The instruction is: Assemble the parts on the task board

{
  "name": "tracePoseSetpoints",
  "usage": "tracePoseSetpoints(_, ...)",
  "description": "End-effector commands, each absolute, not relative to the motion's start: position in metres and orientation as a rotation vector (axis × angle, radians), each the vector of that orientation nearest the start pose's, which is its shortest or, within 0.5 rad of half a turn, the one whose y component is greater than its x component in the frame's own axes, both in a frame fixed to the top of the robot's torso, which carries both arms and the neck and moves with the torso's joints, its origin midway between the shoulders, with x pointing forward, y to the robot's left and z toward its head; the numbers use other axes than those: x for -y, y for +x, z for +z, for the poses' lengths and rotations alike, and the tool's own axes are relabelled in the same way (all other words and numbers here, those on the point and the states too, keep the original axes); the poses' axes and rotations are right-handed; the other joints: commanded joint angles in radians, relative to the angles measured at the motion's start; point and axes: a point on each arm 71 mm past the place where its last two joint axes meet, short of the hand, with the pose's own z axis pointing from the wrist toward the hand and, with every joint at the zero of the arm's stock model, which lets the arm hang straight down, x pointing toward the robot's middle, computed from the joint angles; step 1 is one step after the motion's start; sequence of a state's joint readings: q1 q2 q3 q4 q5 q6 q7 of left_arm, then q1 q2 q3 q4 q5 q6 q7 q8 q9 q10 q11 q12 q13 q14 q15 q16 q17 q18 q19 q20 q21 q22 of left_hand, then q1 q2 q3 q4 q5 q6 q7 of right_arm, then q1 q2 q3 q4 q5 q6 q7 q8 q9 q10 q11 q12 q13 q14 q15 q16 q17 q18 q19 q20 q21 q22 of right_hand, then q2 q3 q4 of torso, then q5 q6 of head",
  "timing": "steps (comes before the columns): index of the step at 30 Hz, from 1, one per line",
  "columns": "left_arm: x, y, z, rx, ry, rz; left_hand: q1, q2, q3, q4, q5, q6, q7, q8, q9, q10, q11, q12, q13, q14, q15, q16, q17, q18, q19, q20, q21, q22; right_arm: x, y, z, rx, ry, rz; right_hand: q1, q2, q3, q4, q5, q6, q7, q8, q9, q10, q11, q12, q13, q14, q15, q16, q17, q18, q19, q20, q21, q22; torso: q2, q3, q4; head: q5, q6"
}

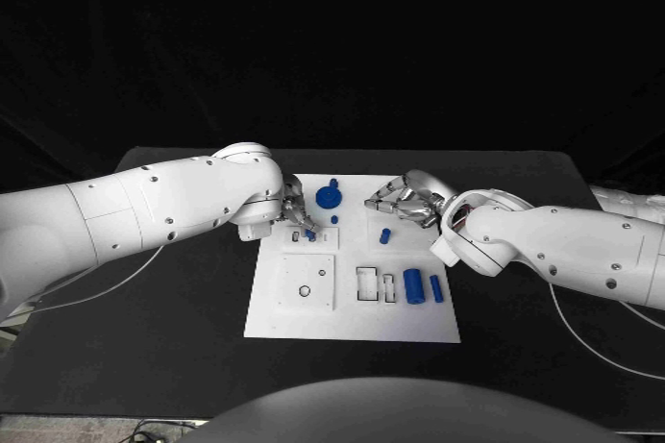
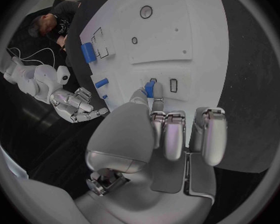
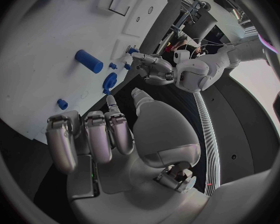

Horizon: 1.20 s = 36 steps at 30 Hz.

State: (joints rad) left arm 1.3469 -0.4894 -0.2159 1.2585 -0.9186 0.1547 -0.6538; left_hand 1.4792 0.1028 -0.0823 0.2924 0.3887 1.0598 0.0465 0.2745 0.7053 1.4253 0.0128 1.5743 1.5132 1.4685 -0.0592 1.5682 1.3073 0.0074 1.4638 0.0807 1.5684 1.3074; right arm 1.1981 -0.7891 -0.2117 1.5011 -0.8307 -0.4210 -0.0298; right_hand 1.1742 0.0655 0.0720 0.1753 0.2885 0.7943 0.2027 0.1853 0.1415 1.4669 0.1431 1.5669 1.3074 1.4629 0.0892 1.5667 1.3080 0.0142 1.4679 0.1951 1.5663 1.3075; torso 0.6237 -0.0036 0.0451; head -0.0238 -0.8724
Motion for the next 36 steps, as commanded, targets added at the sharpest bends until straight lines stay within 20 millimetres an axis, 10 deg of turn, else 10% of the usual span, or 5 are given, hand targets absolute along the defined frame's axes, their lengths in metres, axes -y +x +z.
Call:
tracePoseSetpoints(1, -0.1212, 0.5141, -0.2290, -2.446, -0.144, -0.295, 0.029, 0.021, 0.007, -0.001, -0.002, 0.006, -0.012, 0.000, 0.001, 0.146, -0.035, -0.003, 0.058, 0.102, -0.005, 0.003, 0.263, -0.007, 0.107, 0.004, 0.002, 0.263, 0.1905, 0.4644, -0.2497, -1.879, 0.406, 0.894, -0.008, -0.002, 0.000, 0.005, 0.005, 0.006, 0.016, 0.004, 0.002, 0.104, 0.008, 0.004, 0.263, 0.108, 0.006, 0.004, 0.263, -0.014, 0.103, 0.008, 0.004, 0.263, 0.001, -0.0008, 0.0002, -0.001, 0.000)
tracePoseSetpoints(36, -0.1223, 0.5146, -0.2322, -2.463, -0.100, -0.275, 0.031, 0.020, 0.018, -0.003, -0.011, 0.003, -0.011, -0.003, 0.002, 0.146, -0.034, -0.003, 0.058, 0.102, -0.005, 0.003, 0.263, -0.007, 0.107, 0.006, 0.002, 0.263, 0.1900, 0.4642, -0.2500, -1.883, 0.407, 0.895, -0.009, -0.002, 0.001, 0.005, 0.007, 0.006, 0.016, 0.005, 0.002, 0.104, 0.008, 0.004, 0.263, 0.108, 0.007, 0.004, 0.263, -0.014, 0.103, 0.009, 0.004, 0.263, 0.000, -0.0005, 0.0008, -0.002, 0.000)
